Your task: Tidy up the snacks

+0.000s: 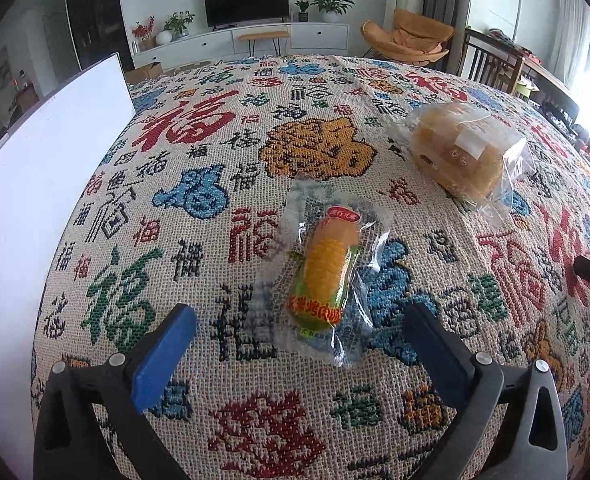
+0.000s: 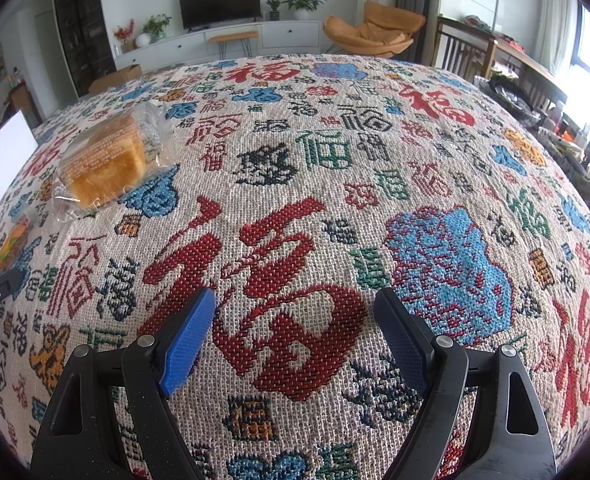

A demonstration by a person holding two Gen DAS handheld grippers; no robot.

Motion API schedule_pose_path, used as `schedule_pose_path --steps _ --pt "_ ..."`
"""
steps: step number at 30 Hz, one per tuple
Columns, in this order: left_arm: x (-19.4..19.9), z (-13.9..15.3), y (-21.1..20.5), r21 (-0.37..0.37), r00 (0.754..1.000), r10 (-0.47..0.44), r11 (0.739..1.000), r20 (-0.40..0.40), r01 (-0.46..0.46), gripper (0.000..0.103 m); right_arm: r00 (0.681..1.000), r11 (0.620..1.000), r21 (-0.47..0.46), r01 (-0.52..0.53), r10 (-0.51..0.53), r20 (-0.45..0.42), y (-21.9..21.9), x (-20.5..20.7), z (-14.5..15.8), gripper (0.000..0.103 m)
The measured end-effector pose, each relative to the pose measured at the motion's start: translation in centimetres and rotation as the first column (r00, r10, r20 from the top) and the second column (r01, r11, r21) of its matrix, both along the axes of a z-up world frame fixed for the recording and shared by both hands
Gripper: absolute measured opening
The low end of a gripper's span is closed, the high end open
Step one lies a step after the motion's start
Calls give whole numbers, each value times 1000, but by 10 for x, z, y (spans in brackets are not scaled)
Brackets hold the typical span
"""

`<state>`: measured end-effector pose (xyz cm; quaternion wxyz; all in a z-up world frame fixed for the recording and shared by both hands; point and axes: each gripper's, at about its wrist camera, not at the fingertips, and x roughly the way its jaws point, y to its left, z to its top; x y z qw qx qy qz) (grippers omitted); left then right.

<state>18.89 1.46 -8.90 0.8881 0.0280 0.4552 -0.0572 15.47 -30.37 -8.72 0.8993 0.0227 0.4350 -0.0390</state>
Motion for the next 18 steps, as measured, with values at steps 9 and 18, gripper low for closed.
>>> schedule_pose_path --steps 9,18 --pt "1 1 1 0 1000 0 1000 0 0 103 1000 1000 0 0 0 0 0 0 0 85" --pt "0 0 0 0 1000 0 1000 0 0 103 1000 1000 1 0 0 0 0 0 0 85"
